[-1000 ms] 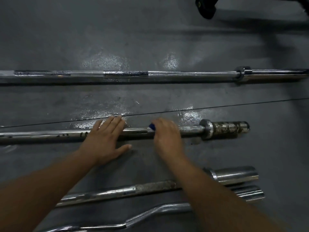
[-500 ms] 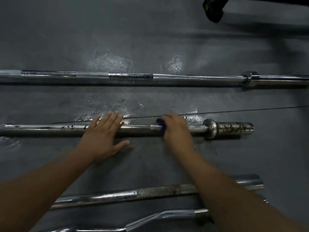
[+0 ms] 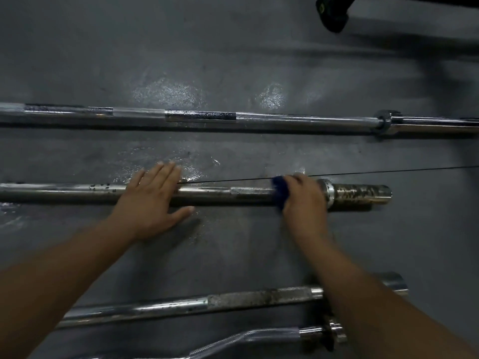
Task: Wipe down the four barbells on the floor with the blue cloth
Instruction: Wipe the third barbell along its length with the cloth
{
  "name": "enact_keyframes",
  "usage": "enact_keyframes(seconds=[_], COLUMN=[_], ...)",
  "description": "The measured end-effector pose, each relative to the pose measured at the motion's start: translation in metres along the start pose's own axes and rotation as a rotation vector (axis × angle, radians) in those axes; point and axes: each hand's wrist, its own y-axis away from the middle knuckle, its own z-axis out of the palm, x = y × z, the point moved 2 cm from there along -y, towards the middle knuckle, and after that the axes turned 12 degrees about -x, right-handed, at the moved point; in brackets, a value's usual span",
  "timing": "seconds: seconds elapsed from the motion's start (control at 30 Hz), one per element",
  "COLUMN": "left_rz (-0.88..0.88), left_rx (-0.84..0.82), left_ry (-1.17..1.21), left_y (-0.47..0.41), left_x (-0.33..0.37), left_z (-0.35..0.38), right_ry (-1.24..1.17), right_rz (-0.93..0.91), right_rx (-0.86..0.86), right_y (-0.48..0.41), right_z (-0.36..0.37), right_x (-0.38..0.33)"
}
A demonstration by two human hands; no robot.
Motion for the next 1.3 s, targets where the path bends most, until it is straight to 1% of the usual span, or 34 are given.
enact_keyframes(seconds=[0.07, 0.1, 0.13, 0.17, 0.2, 0.23, 0.3, 0.33, 0.37, 0.4, 0.43, 0.47, 0.5, 0.53, 0.57, 0.63, 0.67, 0.7, 0.73, 0.8, 0.83, 0.87, 0.9, 0.93, 1.0, 1.07, 1.1, 1.13, 1.17, 1.2, 1.23, 1.27, 1.3], left_rz=[-0.009, -0.019, -0.036, -0.051, -0.057, -0.049, -0.020, -0.004, 0.007, 0.007, -0.001, -0.015, -0.033, -0.051, -0.064, -0.058, -0.044, -0.024, -0.006, -0.011, -0.023, -0.027, -0.030, -0.038, -0.031, 0.007, 0.024, 0.026, 0.019, 0.011, 0.009, 0.009, 0.007], left_rx=[0.009, 0.000, -0.004, -0.010, -0.016, -0.010, 0.007, 0.010, 0.018, 0.035, 0.044, 0.039, 0.026, 0.007, -0.010, -0.034, -0.031, -0.023, -0.014, -0.005, -0.021, -0.047, -0.069, -0.083, -0.088, -0.058, -0.045, -0.037, -0.021, -0.018, -0.031, -0.050, -0.064], left_ry=[-0.016, -0.021, -0.018, -0.006, 0.006, 0.015, 0.026, 0.029, 0.036, 0.046, 0.057, 0.061, 0.053, 0.040, 0.028, 0.022, 0.023, 0.026, 0.031, 0.044, 0.036, 0.017, 0.007, 0.011, 0.021, 0.027, 0.038, 0.057, 0.068, 0.066, 0.050, 0.038, 0.030], left_y=[0.010, 0.014, 0.017, 0.019, 0.021, 0.024, 0.033, 0.037, 0.041, 0.045, 0.047, 0.048, 0.050, 0.053, 0.057, 0.067, 0.072, 0.076, 0.079, 0.082, 0.082, 0.083, 0.086, 0.089, 0.098, 0.102, 0.103, 0.105, 0.103, 0.102, 0.102, 0.103, 0.105], left_x=[0.004, 0.007, 0.010, 0.012, 0.014, 0.016, 0.015, 0.015, 0.015, 0.016, 0.015, 0.016, 0.017, 0.018, 0.020, 0.024, 0.023, 0.022, 0.019, 0.013, 0.011, 0.013, 0.017, 0.020, 0.023, 0.020, 0.018, 0.015, 0.015, 0.016, 0.020, 0.024, 0.027], left_z=[0.005, 0.007, 0.008, 0.008, 0.008, 0.008, 0.008, 0.007, 0.007, 0.008, 0.009, 0.012, 0.015, 0.019, 0.022, 0.023, 0.022, 0.021, 0.021, 0.025, 0.028, 0.032, 0.035, 0.035, 0.033, 0.029, 0.026, 0.027, 0.026, 0.028, 0.033, 0.038, 0.042], right_ry=[-0.013, -0.033, -0.067, -0.111, -0.130, -0.108, -0.037, -0.020, -0.011, -0.021, -0.053, -0.087, -0.118, -0.154, -0.171, -0.116, -0.076, -0.052, -0.040, -0.103, -0.141, -0.163, -0.164, -0.158, -0.125, -0.097, -0.074, -0.070, -0.092, -0.132, -0.177, -0.216, -0.252], right_rz=[0.218, 0.302, 0.348, 0.340, 0.261, 0.144, -0.080, -0.111, -0.067, 0.040, 0.187, 0.311, 0.373, 0.364, 0.291, 0.048, -0.051, -0.090, -0.055, 0.218, 0.343, 0.409, 0.395, 0.324, 0.087, -0.105, -0.121, -0.038, 0.114, 0.259, 0.345, 0.343, 0.282], right_rx=[0.055, 0.070, 0.077, 0.071, 0.063, 0.037, -0.068, -0.098, -0.091, -0.043, 0.021, 0.059, 0.077, 0.079, 0.068, 0.006, -0.036, -0.048, -0.025, 0.071, 0.092, 0.088, 0.065, 0.040, -0.048, -0.143, -0.132, -0.072, 0.021, 0.093, 0.118, 0.114, 0.079], right_y=[0.007, 0.011, 0.011, 0.010, 0.008, 0.005, 0.003, 0.002, 0.004, 0.008, 0.015, 0.025, 0.034, 0.039, 0.043, 0.044, 0.041, 0.038, 0.037, 0.047, 0.054, 0.062, 0.067, 0.070, 0.073, 0.067, 0.066, 0.070, 0.076, 0.084, 0.094, 0.100, 0.104], right_z=[0.000, 0.006, 0.015, 0.022, 0.027, 0.029, 0.025, 0.021, 0.018, 0.015, 0.014, 0.018, 0.026, 0.033, 0.039, 0.043, 0.039, 0.032, 0.027, 0.021, 0.022, 0.028, 0.037, 0.044, 0.050, 0.039, 0.032, 0.028, 0.024, 0.024, 0.031, 0.041, 0.051], right_x=[0.016, 0.008, -0.006, -0.025, -0.044, -0.058, -0.066, -0.057, -0.043, -0.029, -0.019, -0.020, -0.033, -0.054, -0.077, -0.105, -0.104, -0.092, -0.073, -0.031, -0.022, -0.026, -0.042, -0.062, -0.087, -0.076, -0.059, -0.041, -0.023, -0.018, -0.026, -0.044, -0.070])
